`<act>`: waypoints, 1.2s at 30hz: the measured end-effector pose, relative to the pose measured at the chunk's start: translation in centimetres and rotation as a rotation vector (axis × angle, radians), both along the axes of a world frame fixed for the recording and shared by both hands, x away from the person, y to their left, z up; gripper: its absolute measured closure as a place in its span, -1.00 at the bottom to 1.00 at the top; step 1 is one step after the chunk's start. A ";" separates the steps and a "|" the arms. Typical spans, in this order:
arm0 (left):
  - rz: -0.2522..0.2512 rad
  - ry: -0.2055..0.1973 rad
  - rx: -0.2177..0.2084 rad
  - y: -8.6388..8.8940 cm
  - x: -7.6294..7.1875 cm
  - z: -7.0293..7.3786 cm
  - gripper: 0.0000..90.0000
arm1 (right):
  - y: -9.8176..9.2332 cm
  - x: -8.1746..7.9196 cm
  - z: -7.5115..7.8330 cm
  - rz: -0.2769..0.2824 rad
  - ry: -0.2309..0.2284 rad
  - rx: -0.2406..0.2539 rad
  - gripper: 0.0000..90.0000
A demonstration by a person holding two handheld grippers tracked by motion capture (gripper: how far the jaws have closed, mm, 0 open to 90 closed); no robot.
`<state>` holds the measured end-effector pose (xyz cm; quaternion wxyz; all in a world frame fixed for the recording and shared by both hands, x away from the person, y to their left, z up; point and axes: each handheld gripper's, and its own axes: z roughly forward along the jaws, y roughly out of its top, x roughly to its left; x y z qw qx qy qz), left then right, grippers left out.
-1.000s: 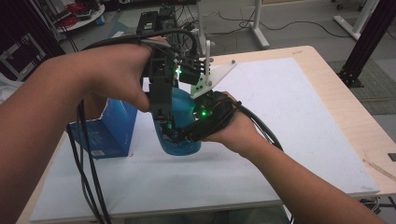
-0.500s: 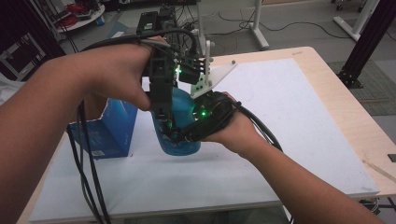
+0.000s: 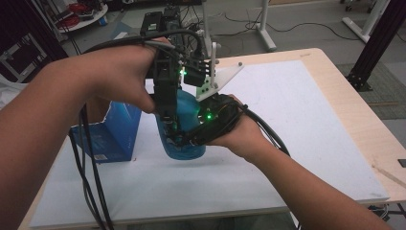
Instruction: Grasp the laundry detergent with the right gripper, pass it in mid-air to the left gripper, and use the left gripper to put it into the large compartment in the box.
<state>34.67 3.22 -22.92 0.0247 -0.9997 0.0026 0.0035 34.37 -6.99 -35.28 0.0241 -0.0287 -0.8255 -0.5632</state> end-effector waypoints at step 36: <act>0.059 0.016 -0.014 -0.2 -0.3 0.3 -0.11 | -0.4 -0.1 0.3 0.016 -0.014 0.005 0.04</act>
